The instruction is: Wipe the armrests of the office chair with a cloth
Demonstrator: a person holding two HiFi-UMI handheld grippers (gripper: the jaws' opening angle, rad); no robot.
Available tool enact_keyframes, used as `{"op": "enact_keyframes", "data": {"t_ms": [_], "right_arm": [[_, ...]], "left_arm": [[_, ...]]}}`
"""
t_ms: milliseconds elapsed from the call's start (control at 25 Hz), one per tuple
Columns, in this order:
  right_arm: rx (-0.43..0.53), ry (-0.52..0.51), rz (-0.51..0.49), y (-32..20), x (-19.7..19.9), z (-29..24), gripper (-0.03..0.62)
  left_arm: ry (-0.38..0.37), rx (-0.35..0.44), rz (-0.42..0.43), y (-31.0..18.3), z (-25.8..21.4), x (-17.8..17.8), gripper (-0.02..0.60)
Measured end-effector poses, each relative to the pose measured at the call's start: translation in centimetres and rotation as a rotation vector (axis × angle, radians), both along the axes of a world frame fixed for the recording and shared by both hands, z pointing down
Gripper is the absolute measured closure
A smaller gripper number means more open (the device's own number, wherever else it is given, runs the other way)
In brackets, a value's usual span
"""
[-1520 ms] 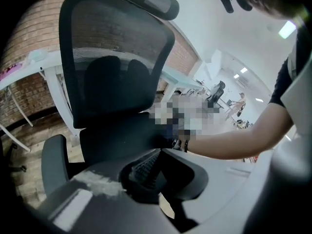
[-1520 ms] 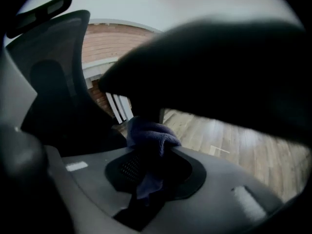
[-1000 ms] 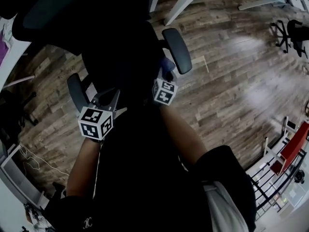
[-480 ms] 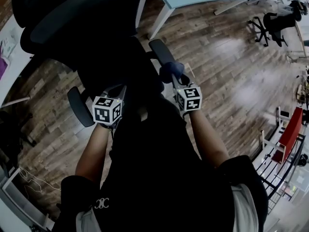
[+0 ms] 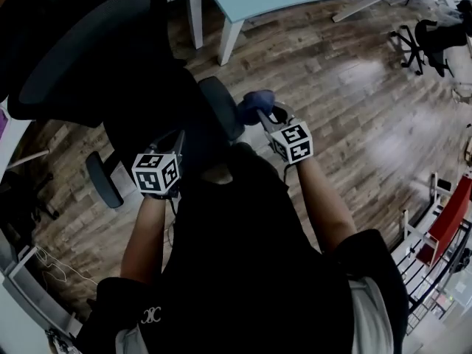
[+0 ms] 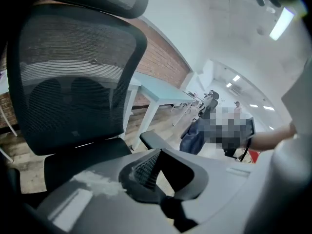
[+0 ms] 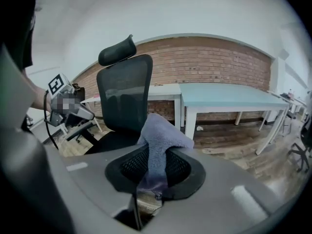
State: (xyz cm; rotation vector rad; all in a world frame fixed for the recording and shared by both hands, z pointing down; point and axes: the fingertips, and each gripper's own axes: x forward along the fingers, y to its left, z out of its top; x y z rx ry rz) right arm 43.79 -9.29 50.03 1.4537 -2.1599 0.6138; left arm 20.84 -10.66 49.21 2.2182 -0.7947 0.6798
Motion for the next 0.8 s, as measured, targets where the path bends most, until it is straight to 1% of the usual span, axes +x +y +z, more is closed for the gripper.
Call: {"op": "enact_keyframes", "data": {"t_ms": [160,280,360,480,600,720,800], "right_arm": [[-0.012,-0.046,-0.178,-2.5,2.2,1.7,0.511],[-0.04,-0.075,-0.359,-3.4,1.7,3.2,0.513],[-0.054,-0.068,-0.498,-3.9,1.3,4.5,0.513],[-0.074,-0.059,-0.676,-4.1,0.3,7.0,0.513],[-0.098,-0.062,-0.817,-4.4,-0.9,9.6,0.514],[-0.117,-0.043,-0.957,-4.1,-1.9,12.3,0.517],[-0.119,-0.03,-1.058,-3.3,-3.1,13.8,0.517]], "left_arm": [[-0.043,-0.006,0.0,-0.8,0.7,5.5,0.575],[-0.092,-0.026,-0.007,-0.8,0.8,7.8,0.575],[-0.117,-0.045,-0.006,-0.9,1.1,8.9,0.575],[-0.16,-0.083,0.013,-0.8,1.8,9.6,0.575],[-0.2,-0.118,0.037,-1.0,2.9,9.9,0.575],[-0.226,-0.15,0.034,-1.3,4.0,10.2,0.575],[-0.244,-0.157,0.026,-1.6,4.3,10.0,0.575]]}}
